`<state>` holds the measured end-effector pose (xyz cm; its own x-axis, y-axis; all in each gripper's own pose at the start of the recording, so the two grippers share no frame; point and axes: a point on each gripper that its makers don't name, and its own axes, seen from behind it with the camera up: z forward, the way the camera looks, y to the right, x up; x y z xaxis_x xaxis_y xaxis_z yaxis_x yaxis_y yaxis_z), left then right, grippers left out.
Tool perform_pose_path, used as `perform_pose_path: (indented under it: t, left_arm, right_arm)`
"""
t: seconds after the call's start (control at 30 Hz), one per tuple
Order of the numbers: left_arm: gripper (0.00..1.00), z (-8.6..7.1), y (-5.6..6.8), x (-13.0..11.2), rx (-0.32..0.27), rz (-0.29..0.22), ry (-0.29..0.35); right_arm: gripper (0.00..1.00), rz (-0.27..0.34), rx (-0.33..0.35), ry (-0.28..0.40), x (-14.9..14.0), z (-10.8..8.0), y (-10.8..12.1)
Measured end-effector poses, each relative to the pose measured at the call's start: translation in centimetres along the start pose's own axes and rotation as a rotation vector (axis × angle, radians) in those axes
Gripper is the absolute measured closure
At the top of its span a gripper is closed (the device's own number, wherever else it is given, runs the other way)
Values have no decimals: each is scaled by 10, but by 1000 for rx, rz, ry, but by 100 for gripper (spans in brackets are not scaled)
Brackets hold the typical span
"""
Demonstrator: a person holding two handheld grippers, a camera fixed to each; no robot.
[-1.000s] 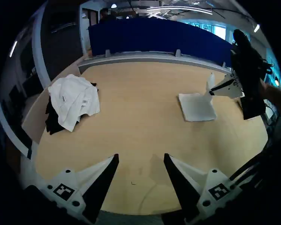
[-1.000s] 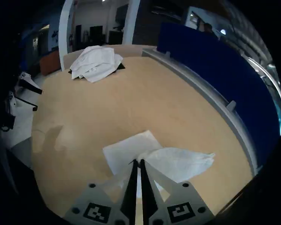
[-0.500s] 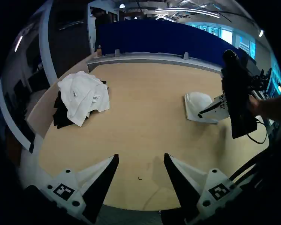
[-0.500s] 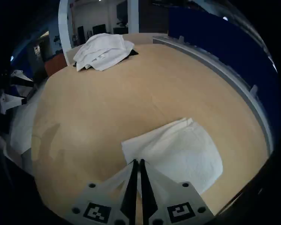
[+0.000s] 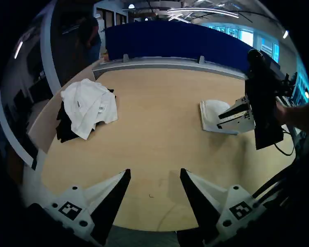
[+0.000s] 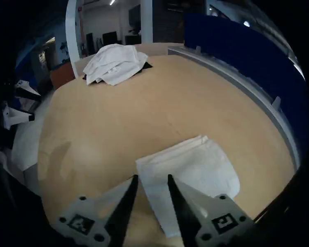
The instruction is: Fold towel
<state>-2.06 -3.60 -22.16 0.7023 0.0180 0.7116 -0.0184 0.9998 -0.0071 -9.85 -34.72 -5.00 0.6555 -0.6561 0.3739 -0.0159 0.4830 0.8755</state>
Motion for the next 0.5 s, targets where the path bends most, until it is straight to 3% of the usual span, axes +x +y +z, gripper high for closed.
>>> perform_pose_path:
  t: [0.13,0.5]
  left_arm:
    - [11,-1,1,0,2,1,0]
    - [11,-2,8,2,-8,10,2]
  right_arm:
    - [26,3,-30,15,-1,-10,5]
    - [25,66,-82,-6,-35,-32,15]
